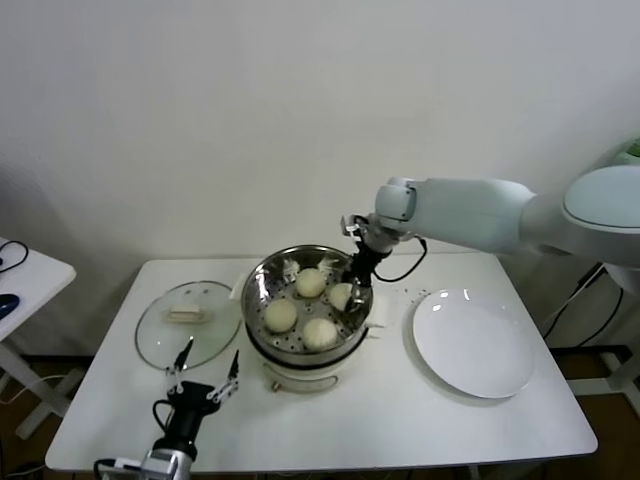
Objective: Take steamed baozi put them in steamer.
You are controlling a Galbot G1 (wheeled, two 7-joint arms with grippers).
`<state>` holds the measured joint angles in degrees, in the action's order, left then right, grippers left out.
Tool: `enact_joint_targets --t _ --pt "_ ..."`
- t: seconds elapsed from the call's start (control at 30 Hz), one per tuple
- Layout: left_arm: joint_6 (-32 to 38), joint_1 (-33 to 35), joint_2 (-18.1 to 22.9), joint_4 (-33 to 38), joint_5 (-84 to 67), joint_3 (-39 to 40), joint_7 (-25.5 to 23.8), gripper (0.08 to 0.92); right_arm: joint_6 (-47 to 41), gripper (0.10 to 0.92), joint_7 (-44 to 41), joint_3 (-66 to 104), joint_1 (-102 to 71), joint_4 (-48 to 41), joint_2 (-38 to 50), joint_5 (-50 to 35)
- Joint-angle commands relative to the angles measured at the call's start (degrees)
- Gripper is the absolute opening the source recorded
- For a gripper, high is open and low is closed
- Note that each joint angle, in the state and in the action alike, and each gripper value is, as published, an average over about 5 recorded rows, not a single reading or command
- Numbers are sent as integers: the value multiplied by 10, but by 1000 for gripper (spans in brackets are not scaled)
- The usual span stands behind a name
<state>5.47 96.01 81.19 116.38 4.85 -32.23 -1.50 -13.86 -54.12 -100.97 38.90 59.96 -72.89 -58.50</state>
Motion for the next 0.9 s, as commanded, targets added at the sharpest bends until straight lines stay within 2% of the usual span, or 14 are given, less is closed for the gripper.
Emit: enact_joint_targets --t 0.03,0.3,0.57,0.9 --pt "0 -1 0 -3 0 1 0 823 1 679 0 -3 -8 -9 -4 11" --pt "1 -2 0 -5 1 1 0 823 4 689 6 -1 -14 -11 -6 16" --pt "1 -1 0 -5 1 1 0 823 4 815 3 9 -12 -13 -8 14" --pt "1 0 1 -3 2 1 1 823 1 823 19 37 22 20 13 -44"
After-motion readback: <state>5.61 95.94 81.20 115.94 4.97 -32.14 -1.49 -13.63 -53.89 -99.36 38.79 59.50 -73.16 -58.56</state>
